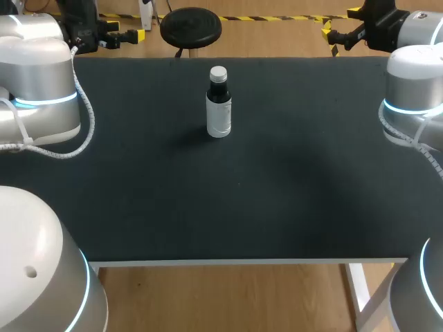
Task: Unscrew the bottle cap
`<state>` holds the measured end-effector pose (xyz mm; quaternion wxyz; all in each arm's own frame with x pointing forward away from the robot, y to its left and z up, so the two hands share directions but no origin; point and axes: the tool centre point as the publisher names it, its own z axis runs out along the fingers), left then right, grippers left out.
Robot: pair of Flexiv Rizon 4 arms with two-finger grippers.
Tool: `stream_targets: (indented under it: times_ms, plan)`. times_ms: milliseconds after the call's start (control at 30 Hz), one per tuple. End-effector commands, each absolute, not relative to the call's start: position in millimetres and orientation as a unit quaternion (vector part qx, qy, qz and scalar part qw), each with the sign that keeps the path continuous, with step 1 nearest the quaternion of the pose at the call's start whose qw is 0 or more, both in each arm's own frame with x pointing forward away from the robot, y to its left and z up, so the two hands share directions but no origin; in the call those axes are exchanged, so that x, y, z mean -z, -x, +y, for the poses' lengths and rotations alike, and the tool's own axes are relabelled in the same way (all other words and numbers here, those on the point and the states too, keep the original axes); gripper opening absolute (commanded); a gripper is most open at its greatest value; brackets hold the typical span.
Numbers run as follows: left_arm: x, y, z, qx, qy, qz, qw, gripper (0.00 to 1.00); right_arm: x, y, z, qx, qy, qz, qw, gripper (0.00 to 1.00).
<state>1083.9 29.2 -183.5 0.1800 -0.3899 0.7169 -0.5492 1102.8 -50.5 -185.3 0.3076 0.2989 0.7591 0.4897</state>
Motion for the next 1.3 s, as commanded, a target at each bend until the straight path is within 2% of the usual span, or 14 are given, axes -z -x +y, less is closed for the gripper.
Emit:
stream_targets:
  times_ms: [33,533,833,1100,1300]
  plan:
    - [182.6,-1083.7,29.5,0.548,0.390,0.718,0.179,1.00,185.1,-1103.3,-50.6,-0.489,-0.299,0.760,0.307,1.00]
    - [182.6,-1083.7,29.5,0.548,0.390,0.718,0.179,1.00,185.1,-1103.3,-50.6,-0.489,-0.299,0.760,0.307,1.00]
    - [176.3,-1079.4,17.3,0.574,0.281,0.748,0.182,1.00,185.1,-1103.3,-50.6,-0.489,-0.299,0.760,0.307,1.00]
    - [175.5,-1072.0,8.8,0.632,0.165,0.742,0.150,1.00,185.1,-1103.3,-50.6,-0.489,-0.299,0.760,0.307,1.00]
    - [184.7,-1068.6,-3.5,0.624,0.144,0.757,0.126,1.00,185.1,-1103.3,-50.6,-0.489,-0.299,0.760,0.307,1.00]
